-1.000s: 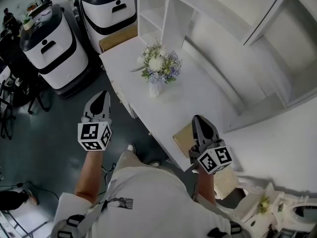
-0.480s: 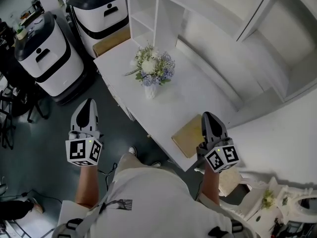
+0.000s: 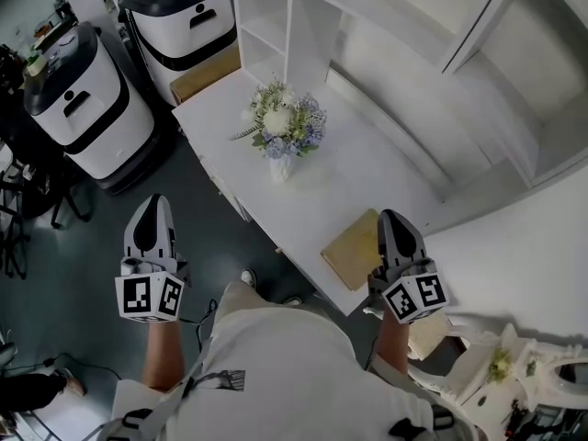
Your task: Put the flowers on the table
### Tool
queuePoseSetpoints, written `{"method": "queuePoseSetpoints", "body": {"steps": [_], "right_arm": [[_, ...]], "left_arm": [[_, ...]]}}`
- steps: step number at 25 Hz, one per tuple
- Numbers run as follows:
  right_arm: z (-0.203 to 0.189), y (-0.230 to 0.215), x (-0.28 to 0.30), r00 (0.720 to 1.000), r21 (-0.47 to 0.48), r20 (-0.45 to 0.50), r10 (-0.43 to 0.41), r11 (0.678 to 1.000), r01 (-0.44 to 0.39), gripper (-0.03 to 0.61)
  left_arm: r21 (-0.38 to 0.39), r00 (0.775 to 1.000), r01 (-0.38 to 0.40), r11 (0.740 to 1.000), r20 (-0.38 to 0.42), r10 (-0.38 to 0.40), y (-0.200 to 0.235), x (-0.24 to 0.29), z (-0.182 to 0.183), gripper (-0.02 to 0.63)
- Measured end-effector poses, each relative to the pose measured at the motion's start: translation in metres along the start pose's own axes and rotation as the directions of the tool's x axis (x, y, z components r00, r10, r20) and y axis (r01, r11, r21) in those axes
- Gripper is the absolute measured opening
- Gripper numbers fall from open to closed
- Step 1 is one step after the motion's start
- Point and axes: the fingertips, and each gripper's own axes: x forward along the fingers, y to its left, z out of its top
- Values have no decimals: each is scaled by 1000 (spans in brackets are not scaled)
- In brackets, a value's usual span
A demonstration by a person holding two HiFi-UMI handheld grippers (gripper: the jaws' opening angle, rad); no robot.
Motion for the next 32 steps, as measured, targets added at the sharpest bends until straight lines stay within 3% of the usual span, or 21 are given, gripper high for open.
{"method": "queuePoseSetpoints", "body": {"steps": [10,32], "right_arm": [[-1,9,9,1000,-3,-4,9,1000,-9,9],[-8,23,14,999,-16,-10,38,999,-38,9]], "left_arm": [[-1,999,32,999,17,-32,-5,5,10,14],[-21,1000,27,999,-2,-27,-2,-5,1,14]]}}
